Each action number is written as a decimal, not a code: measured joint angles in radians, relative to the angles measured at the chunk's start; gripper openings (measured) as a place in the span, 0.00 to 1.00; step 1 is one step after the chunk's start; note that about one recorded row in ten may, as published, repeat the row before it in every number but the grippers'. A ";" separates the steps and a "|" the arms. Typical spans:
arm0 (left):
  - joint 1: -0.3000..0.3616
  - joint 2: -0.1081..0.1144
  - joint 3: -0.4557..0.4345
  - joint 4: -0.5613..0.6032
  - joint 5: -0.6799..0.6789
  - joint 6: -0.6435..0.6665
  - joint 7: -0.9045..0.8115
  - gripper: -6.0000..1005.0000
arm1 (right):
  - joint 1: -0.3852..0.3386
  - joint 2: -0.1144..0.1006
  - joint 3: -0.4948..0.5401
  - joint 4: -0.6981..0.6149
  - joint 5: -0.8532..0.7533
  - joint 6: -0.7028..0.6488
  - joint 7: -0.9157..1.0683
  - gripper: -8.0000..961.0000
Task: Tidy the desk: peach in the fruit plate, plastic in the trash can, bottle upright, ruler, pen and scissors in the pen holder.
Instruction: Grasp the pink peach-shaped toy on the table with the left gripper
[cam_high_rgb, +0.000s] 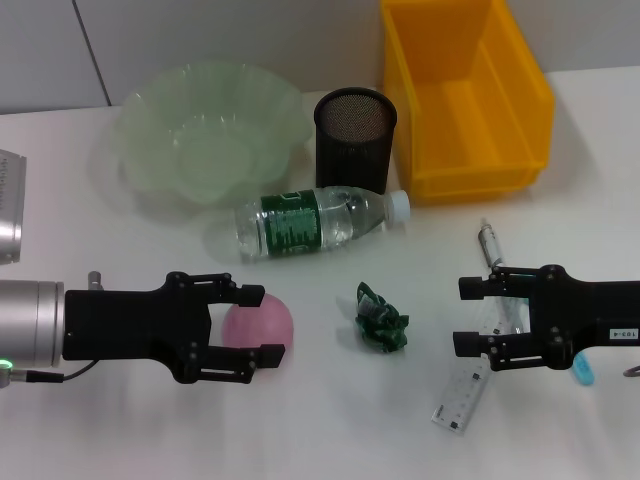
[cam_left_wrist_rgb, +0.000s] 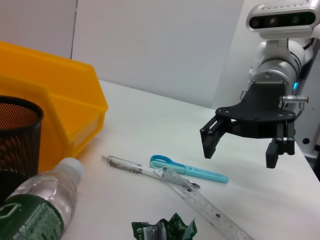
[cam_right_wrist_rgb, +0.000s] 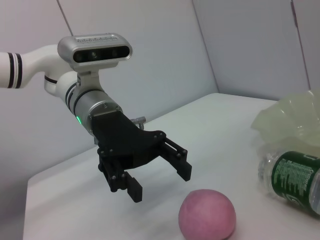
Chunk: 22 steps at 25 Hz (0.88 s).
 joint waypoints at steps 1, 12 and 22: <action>0.000 0.001 -0.001 0.000 0.000 -0.004 0.000 0.80 | 0.000 0.000 0.000 0.000 0.000 0.000 0.000 0.84; 0.002 0.004 -0.002 0.015 0.000 -0.005 -0.005 0.79 | -0.001 0.000 0.000 0.000 0.000 -0.001 0.001 0.84; 0.011 0.003 -0.001 0.034 0.002 -0.018 0.008 0.79 | -0.003 0.000 0.000 0.000 0.000 0.006 0.002 0.84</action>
